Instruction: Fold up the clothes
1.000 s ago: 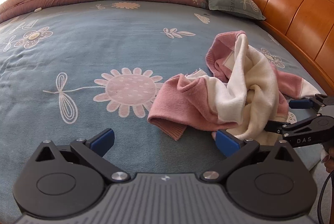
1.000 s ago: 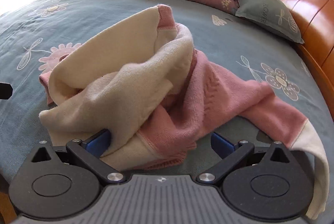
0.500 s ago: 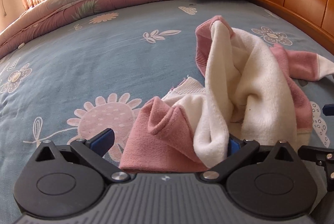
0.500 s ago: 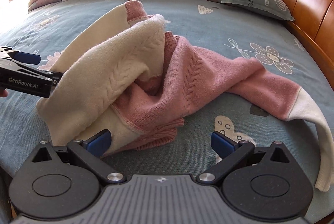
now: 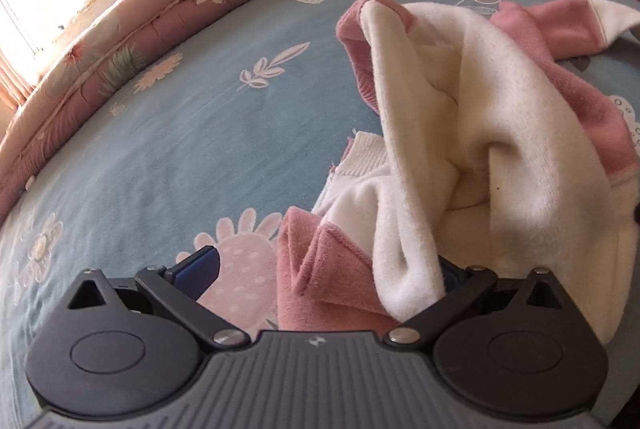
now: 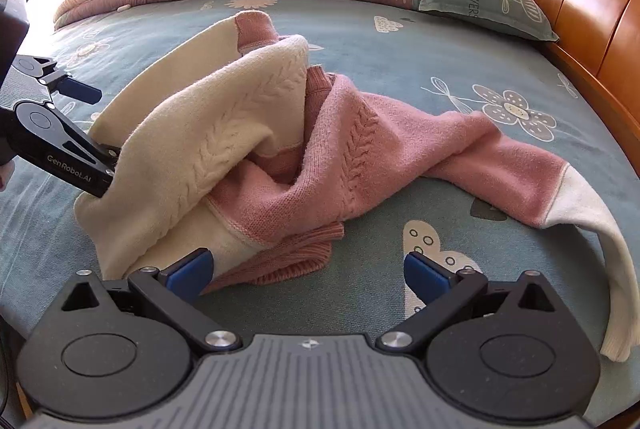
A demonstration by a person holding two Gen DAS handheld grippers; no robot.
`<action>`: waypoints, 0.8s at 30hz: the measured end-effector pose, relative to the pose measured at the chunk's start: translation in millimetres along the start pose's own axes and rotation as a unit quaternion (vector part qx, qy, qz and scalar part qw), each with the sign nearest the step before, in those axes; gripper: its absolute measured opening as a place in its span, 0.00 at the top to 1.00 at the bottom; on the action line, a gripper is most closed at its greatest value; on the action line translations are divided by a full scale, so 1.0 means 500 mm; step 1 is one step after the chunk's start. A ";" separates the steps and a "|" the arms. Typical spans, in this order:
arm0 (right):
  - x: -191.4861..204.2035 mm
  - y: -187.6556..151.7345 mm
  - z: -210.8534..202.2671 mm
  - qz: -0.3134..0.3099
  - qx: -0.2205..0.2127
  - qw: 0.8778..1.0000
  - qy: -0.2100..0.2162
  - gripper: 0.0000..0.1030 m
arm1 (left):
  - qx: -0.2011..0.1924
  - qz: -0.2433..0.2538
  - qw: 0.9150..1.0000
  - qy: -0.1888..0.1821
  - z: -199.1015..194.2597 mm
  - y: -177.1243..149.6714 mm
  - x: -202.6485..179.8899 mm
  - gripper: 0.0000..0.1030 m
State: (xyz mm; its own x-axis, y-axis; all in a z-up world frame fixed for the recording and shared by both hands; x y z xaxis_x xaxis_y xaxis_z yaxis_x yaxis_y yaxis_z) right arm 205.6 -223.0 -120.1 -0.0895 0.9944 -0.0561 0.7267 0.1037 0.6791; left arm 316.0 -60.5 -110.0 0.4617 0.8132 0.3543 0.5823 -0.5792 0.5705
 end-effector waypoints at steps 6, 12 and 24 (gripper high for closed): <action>-0.006 -0.004 -0.002 0.006 0.000 1.000 -0.003 0.00 | -0.007 -0.049 0.998 -0.033 0.015 0.047 0.029 0.02; -0.013 -0.005 0.005 0.018 0.002 1.000 0.003 0.00 | 0.001 0.079 0.996 -0.040 0.055 0.099 -0.063 0.02; -0.066 -0.009 0.009 0.049 0.000 0.999 -0.013 0.00 | 0.026 -0.061 0.996 0.056 0.119 0.075 0.130 0.04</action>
State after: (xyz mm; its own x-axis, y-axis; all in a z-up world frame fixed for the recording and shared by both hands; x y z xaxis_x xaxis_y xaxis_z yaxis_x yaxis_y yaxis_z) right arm 208.3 -256.4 -124.3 0.0006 1.0000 -0.0089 0.7310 0.0056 0.6824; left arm 407.6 -32.8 -109.9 0.3089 0.8775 0.3670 0.6648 -0.4751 0.5765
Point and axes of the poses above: each gripper's, at about its wrist camera, not at the fingertips, and z roughly the way its jaws point, x to its left, y to its top, the point moved 6 cm from there along z, roughly the way its jaws point, and after that the axes turned 3 degrees about -y, right-handed, at the moved point
